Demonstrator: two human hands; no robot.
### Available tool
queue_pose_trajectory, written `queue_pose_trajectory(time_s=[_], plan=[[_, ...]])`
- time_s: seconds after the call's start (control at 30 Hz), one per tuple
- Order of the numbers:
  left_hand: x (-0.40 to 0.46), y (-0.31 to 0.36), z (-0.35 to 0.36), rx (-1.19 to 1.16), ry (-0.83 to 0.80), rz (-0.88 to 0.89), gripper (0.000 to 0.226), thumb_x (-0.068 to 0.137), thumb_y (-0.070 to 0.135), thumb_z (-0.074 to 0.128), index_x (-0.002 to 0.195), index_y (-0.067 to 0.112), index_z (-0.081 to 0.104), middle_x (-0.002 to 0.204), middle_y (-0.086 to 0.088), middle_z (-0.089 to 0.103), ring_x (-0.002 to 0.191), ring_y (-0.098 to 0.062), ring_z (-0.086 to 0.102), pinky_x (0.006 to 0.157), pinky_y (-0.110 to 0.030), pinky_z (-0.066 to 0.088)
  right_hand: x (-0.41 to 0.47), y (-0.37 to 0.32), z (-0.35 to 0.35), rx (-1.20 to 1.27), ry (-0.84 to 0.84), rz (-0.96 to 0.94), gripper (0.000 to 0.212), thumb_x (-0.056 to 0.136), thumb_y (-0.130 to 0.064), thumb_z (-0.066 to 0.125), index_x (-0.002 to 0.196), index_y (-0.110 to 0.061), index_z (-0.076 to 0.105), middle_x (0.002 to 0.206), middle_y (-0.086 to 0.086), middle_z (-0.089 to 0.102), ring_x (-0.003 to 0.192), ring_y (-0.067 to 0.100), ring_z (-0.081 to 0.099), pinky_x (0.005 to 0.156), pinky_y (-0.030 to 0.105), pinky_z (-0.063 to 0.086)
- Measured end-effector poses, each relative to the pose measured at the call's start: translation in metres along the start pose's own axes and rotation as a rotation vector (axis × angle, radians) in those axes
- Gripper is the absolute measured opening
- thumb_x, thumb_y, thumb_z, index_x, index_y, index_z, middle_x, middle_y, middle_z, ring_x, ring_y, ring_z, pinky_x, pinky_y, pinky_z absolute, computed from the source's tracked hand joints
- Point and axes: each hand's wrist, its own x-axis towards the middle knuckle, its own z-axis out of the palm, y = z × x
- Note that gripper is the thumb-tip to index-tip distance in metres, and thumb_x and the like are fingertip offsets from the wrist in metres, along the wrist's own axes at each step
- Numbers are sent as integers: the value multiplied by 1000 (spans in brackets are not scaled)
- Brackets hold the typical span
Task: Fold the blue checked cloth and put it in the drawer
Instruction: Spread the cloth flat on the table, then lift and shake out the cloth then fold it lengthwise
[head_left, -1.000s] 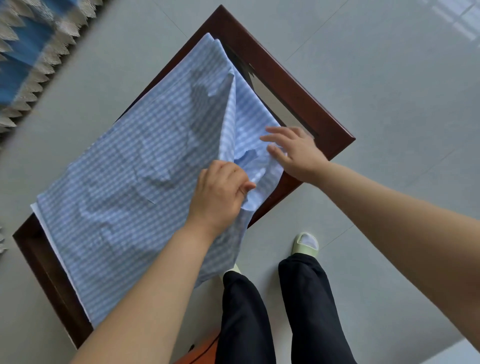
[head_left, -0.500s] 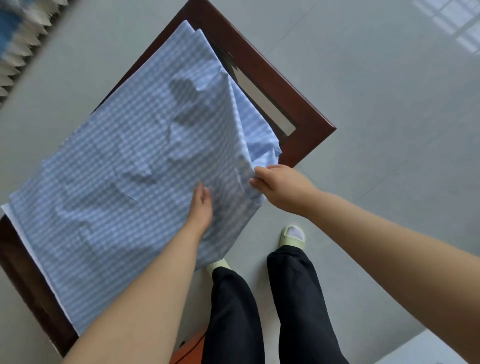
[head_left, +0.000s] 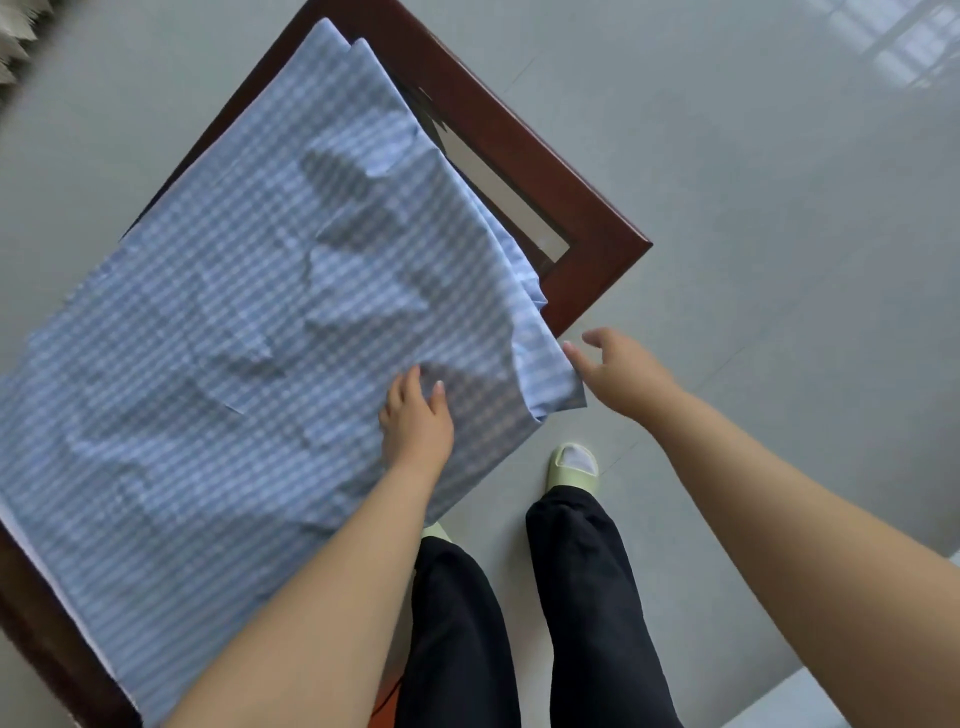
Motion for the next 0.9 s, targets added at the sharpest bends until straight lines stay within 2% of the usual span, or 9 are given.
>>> queue_pose_trajectory(time_s=[0.07,0.2,0.3,0.4,0.53,0.6,0.67,0.77,0.9], plan=[[2,10,0,-64,11,-75,50,101,42,27,148,24,27,159,-3,13,146,-27,13,114,-44,18,2,-5,1,329,-16,13,50,95,-53,40,89,-9,62,91,11,66,84,20,58,75,34,46],[18,-8,-4,-174,-16,-363,55,101,47,24,152,26,17,161,-6,4,146,-36,9,116,-45,10,-21,-6,13,756,87,-19,36,94,-43,50,73,-17,64,66,-9,60,58,-3,53,60,18,44],[18,-29,-3,-131,-137,-342,60,99,50,26,152,28,8,161,-7,-4,146,-35,6,118,-47,10,-37,9,31,768,41,14,23,94,-29,56,86,-9,65,83,-8,61,64,-10,53,66,12,41],[13,-42,-3,-127,-213,-289,64,98,52,33,151,34,3,160,0,-15,148,-29,-3,119,-50,9,-39,15,43,679,136,12,24,93,-21,56,72,-11,61,109,-6,57,92,-2,57,78,12,39],[11,-40,-6,-115,-264,-251,73,92,61,35,152,31,6,160,-4,-10,147,-32,-1,118,-51,11,-36,-31,35,290,433,-655,25,89,-19,59,68,-6,59,89,8,64,97,24,61,86,29,45],[43,-95,17,-181,-270,-272,80,78,75,29,146,34,26,158,-10,18,143,-38,20,113,-51,26,-43,-65,33,66,390,-1005,16,84,-15,64,71,-9,58,68,7,58,75,26,58,73,32,45],[67,-147,38,-206,-306,-303,69,71,69,39,137,52,30,152,-2,32,136,-32,38,102,-47,43,-51,-83,30,-135,346,-1155,7,78,-7,63,78,-13,62,61,5,51,57,28,51,56,31,42],[30,-112,4,-260,-221,-282,78,81,64,49,148,42,14,160,-2,2,145,-25,20,108,-52,35,-52,-76,11,-257,265,-907,28,84,-9,42,102,-17,62,73,4,57,62,28,54,50,29,37],[12,-68,-10,-236,-212,-381,96,80,70,52,151,31,0,156,6,-24,148,-21,0,112,-53,29,-22,-17,6,259,116,11,17,96,-27,46,109,-17,46,85,6,56,83,32,57,68,34,42]])
